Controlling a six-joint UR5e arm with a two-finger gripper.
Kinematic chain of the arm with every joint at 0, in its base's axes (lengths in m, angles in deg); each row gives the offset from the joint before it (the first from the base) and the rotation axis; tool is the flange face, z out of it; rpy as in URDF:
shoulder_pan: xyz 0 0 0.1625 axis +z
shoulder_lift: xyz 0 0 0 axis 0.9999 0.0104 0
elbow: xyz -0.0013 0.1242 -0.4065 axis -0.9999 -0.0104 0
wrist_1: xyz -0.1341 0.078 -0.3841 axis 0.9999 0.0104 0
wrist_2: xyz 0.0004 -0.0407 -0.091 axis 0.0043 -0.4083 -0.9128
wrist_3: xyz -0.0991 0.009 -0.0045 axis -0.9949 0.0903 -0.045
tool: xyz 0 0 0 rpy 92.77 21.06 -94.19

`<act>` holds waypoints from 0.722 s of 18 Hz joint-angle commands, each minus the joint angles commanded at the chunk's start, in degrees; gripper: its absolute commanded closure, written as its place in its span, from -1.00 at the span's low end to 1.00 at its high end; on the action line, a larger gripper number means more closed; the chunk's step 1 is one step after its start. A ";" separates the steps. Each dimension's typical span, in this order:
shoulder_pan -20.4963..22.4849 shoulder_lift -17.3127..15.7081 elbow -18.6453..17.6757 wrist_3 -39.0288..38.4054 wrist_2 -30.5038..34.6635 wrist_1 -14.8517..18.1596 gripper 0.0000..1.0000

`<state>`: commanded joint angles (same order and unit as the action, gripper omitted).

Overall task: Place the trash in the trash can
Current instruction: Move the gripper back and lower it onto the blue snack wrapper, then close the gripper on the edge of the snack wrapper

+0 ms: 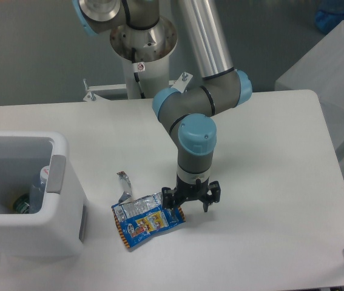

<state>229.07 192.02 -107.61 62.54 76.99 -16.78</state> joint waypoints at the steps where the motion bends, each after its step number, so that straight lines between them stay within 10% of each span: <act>1: -0.70 0.09 -0.18 -0.09 0.18 0.00 -0.83; 13: -2.29 1.49 0.09 -0.26 0.97 -0.18 -0.47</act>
<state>226.77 193.51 -107.52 62.28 77.96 -16.95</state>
